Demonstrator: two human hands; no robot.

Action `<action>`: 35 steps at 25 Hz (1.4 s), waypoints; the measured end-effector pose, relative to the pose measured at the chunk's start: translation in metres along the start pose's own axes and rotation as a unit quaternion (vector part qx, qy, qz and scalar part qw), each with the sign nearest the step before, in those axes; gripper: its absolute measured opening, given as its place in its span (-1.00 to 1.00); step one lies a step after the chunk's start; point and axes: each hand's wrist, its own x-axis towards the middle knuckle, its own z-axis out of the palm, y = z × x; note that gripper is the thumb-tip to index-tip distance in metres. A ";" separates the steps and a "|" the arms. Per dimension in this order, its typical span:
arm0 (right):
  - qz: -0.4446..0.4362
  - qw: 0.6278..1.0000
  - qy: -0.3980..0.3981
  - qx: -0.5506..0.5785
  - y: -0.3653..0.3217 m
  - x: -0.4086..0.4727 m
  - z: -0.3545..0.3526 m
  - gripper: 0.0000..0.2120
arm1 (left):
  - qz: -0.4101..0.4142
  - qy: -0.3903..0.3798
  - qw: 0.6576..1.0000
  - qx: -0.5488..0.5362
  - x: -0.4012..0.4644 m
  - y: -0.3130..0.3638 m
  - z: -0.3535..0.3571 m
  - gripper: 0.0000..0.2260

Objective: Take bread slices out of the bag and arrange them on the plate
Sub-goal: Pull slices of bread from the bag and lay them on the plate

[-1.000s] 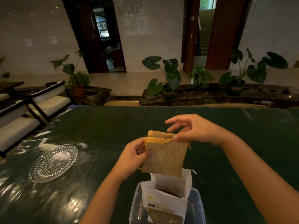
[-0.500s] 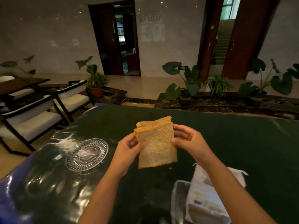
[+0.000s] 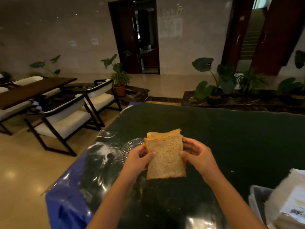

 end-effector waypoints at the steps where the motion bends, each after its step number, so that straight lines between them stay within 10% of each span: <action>1: 0.000 1.000 0.000 0.000 0.003 0.008 0.009 -0.55 | -0.004 0.005 1.000 0.011 0.007 -0.003 -0.009 -0.81; 10: 0.033 0.999 0.002 0.027 0.064 0.103 0.083 -0.56 | -0.048 0.081 0.992 0.083 0.091 -0.048 -0.071 -0.80; 35: 0.118 0.965 0.221 -0.077 0.255 0.252 0.194 -0.59 | -0.107 -0.030 0.991 0.069 0.311 -0.247 -0.144 -0.72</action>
